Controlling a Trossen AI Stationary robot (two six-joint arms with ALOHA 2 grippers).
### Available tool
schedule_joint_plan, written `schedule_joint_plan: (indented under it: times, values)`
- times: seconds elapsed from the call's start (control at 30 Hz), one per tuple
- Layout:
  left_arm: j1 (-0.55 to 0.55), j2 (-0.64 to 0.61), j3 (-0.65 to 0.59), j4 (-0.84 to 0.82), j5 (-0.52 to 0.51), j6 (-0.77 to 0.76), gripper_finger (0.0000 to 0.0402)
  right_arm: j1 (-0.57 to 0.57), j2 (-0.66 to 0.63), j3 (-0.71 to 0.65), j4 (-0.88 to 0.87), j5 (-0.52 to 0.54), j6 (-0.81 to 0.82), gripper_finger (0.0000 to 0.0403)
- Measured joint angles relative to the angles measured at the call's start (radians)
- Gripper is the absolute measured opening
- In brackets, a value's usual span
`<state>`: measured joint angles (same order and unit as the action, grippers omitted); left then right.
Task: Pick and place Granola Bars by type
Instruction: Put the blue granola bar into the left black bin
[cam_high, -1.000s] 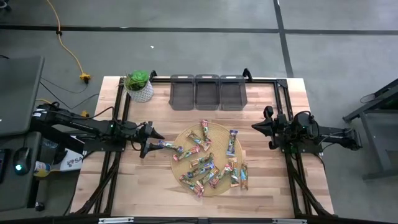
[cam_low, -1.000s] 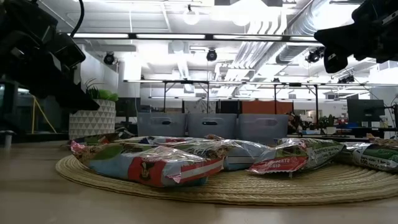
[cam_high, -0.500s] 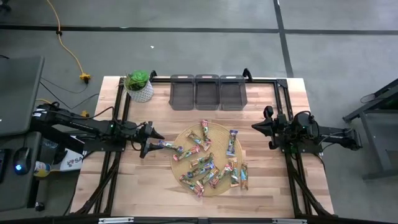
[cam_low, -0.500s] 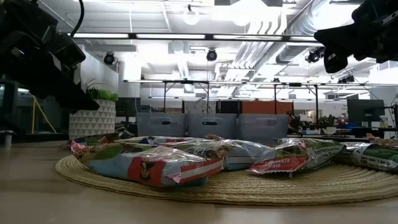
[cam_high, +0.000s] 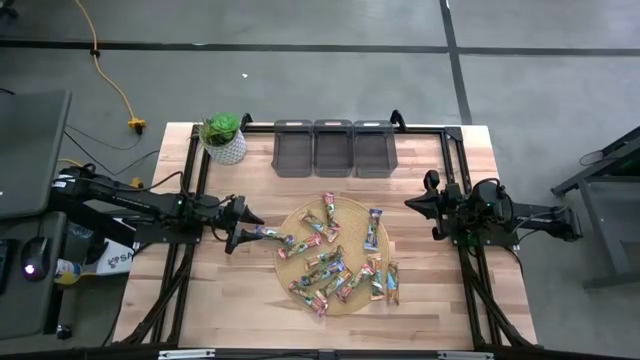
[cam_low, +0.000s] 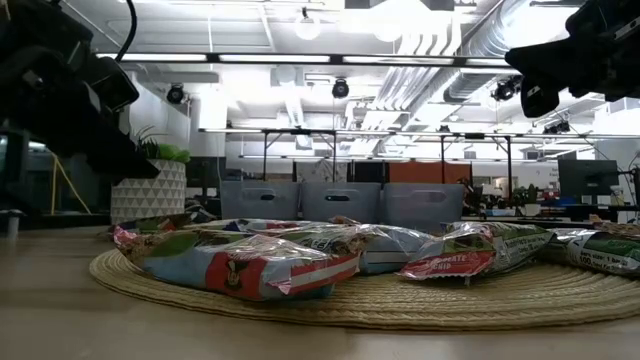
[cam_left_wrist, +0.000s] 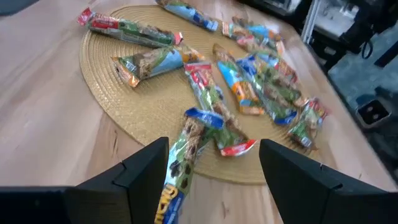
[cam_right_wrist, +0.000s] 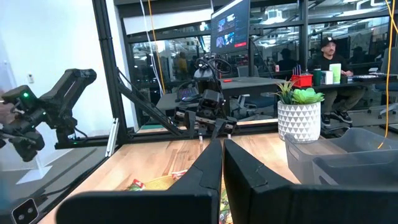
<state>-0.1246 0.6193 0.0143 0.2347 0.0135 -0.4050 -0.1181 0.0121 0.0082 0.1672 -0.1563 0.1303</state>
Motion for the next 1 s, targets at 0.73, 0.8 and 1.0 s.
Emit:
schedule_joint_plan:
  times: [0.73,0.8,1.0]
  values:
    - [0.0,-0.001,0.247,0.009,-0.076,0.007,0.0248,0.0,0.0,0.0,0.001,0.0,0.0,0.0]
    - [0.0,-0.001,0.268,0.009,-0.074,0.005,0.0248,0.0,0.0,0.0,0.001,0.0,0.0,0.0]
    - [0.0,-0.001,0.306,0.009,-0.061,0.004,0.0248,0.0,0.0,0.0,0.001,0.0,0.0,0.0]
